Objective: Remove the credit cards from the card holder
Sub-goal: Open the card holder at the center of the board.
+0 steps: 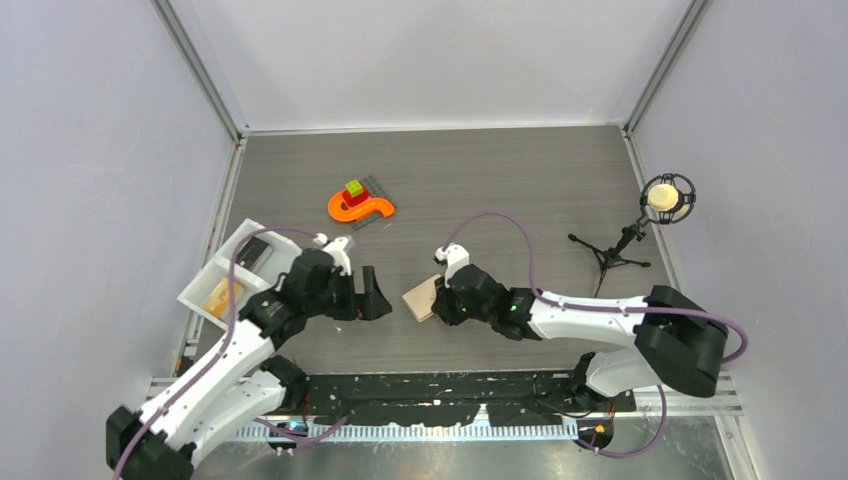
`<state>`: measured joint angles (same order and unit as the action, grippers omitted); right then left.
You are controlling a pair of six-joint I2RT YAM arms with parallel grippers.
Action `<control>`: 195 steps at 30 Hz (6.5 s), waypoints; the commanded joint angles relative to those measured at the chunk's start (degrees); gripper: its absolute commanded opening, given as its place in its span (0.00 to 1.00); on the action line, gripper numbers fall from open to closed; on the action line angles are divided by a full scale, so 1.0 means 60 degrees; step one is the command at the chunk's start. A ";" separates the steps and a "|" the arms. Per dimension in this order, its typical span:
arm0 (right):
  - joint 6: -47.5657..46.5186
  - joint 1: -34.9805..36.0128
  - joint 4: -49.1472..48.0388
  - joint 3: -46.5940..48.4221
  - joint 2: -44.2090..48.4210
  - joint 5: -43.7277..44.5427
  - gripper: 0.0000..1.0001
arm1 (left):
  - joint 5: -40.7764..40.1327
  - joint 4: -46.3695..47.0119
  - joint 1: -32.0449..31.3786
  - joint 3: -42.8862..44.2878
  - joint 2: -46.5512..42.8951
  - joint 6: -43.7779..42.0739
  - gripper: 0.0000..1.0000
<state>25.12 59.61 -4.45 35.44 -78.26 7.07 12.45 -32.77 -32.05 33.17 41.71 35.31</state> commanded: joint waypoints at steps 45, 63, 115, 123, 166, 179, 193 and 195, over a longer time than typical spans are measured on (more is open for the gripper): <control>0.0273 -0.0540 -0.0654 -0.2966 0.5149 0.0989 0.06 | -0.3171 0.3692 -0.3798 0.1481 0.5858 -0.0186 0.40; -0.0597 -0.1174 -0.0049 -0.2376 0.5741 0.0046 0.05 | -0.2420 0.4182 -0.3813 0.1872 0.5992 -0.1363 0.72; 0.2160 -0.2771 0.2057 -0.1112 0.4965 -0.2403 0.51 | -0.3057 0.3914 -0.3767 -0.0283 0.5292 0.3104 0.03; 0.2831 -0.1745 0.1350 -0.1106 0.4092 -0.2182 0.64 | -0.4561 0.4614 -0.3889 -0.1695 0.3811 0.5372 0.00; 0.2912 -0.1029 -0.0709 -0.1395 0.0641 -0.0902 0.53 | -0.3633 0.2816 -0.3874 0.0912 0.4984 0.2350 0.31; 0.3104 -0.1044 -0.0980 -0.1139 0.0171 -0.1028 0.49 | -0.3056 0.3992 -0.3593 -0.0391 0.5653 0.2727 0.29; 0.2772 -0.1044 -0.0061 -0.0627 0.0712 -0.0837 0.51 | -0.2211 0.5402 -0.3593 -0.0967 0.5959 0.3292 0.29; 0.2782 -0.1044 0.0092 -0.0651 0.0959 -0.0722 0.53 | -0.2192 0.5403 -0.3593 -0.0958 0.5960 0.3287 0.29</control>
<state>42.19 53.06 -4.56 29.15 -76.18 2.11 -4.34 -2.68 -53.15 29.08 75.44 53.78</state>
